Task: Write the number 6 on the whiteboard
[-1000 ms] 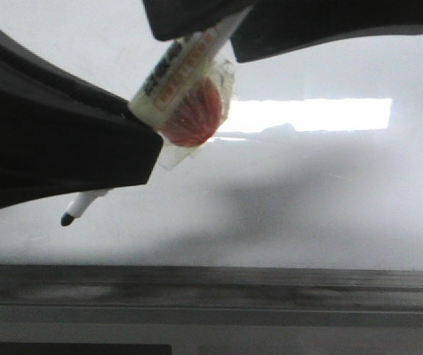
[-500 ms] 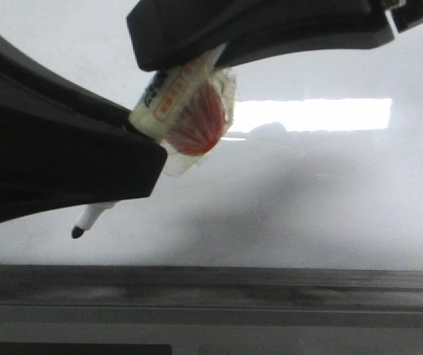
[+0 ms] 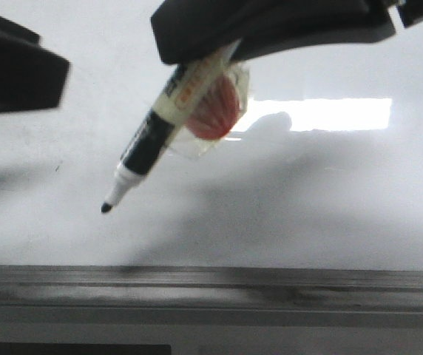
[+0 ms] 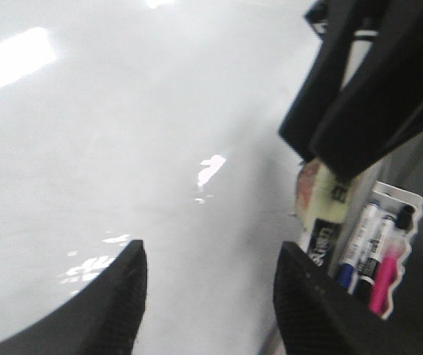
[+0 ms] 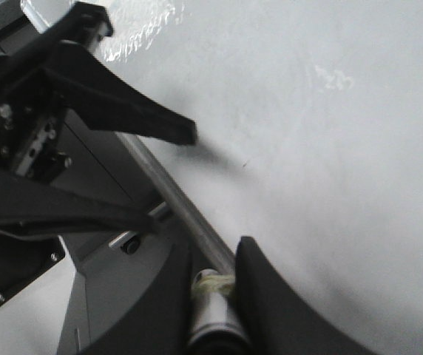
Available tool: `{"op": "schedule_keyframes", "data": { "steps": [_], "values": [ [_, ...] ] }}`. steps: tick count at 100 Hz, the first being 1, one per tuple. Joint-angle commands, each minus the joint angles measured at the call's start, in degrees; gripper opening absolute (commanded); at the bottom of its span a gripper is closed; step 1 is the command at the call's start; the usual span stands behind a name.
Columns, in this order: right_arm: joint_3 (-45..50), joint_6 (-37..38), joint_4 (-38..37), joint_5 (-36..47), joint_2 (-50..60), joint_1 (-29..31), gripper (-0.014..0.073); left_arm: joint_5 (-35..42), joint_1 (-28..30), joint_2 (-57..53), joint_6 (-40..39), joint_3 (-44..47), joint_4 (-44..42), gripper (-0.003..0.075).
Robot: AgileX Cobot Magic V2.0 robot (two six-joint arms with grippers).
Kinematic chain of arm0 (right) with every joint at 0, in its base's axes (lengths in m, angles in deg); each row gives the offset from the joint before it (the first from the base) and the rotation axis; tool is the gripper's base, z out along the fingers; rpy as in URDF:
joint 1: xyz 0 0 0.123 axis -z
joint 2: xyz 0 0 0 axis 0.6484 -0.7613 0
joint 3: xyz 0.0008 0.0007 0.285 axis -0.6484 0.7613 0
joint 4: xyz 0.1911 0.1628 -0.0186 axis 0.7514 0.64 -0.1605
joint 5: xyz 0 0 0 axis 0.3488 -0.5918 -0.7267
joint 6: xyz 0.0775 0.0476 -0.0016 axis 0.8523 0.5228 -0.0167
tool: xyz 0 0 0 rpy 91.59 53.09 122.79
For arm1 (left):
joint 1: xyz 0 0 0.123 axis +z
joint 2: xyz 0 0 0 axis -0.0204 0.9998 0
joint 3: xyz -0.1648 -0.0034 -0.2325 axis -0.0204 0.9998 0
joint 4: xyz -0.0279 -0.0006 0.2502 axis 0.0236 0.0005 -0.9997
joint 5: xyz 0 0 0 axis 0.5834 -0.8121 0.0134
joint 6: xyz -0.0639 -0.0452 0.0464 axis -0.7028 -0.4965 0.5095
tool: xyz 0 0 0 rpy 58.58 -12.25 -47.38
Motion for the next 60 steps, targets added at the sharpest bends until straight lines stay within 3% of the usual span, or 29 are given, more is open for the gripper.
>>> {"op": "schedule_keyframes", "data": {
  "steps": [1, 30, 60],
  "values": [
    [-4.41, -0.64, -0.21, 3.67, 0.54, 1.63, -0.0064, 1.64, 3.1, -4.94, -0.5, -2.03, 0.82, 0.0342],
    [-16.41, -0.64, -0.21, -0.61, -5.69, 10.61, -0.0064, -1.13, 9.86, -12.43, -0.5, -2.03, 0.82, 0.0336],
    [-19.61, -0.64, -0.21, -0.01, -10.19, 14.49, -0.0064, -2.76, 10.59, -12.43, -0.5, -2.03, 0.82, 0.0336]
  ]
}}
